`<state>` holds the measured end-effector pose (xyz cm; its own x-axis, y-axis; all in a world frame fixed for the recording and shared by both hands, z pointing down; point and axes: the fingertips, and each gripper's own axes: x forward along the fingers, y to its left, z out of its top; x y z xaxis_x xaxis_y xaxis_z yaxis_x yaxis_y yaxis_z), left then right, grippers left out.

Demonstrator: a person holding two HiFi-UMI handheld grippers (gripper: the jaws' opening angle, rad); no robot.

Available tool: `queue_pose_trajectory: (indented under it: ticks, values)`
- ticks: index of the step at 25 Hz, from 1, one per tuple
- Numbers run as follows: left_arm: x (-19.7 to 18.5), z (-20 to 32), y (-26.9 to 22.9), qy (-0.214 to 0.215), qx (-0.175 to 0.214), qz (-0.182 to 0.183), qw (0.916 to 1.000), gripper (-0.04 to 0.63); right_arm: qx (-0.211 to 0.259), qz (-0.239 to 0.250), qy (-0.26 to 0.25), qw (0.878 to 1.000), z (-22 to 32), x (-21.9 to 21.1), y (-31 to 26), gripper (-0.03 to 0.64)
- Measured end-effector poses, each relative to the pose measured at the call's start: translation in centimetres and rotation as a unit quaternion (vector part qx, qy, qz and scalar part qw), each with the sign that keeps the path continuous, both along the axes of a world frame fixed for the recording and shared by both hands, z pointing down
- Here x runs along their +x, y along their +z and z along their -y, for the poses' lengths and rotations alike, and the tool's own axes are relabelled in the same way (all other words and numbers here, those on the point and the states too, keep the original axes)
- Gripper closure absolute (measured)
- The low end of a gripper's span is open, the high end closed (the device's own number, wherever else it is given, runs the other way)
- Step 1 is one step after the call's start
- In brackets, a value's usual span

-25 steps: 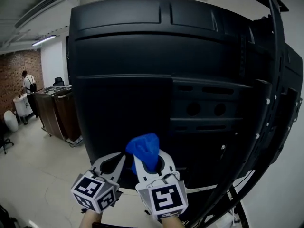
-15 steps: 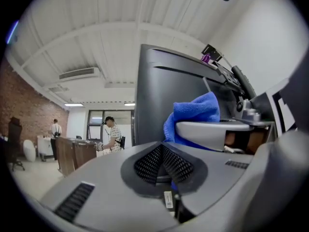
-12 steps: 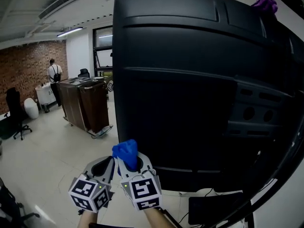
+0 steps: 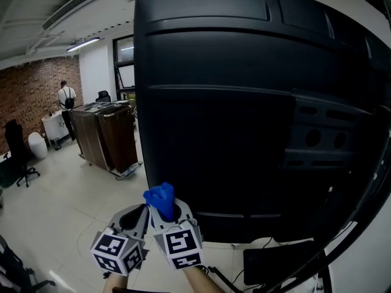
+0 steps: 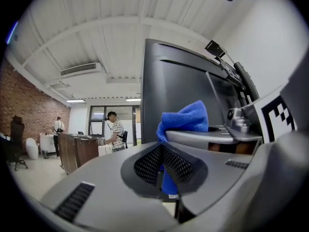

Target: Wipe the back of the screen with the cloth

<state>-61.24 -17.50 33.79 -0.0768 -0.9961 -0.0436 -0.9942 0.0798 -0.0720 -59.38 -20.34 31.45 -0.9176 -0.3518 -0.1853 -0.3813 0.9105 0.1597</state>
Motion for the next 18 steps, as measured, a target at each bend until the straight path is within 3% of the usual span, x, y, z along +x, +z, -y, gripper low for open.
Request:
queue_pose_trajectory:
  ticks: [9,18]
  values:
    - [9.4,4.8,-0.5,0.094,0.009,0.0,0.9956,0.588,0.021,0.013,0.1,0.995,4.2,11.3,-0.8,0.554]
    - [21.4,9.0,-1.3,0.204,0.012,0.004,0.979,0.588,0.024,0.012,0.209,0.978,8.1,23.7,-0.6,0.554]
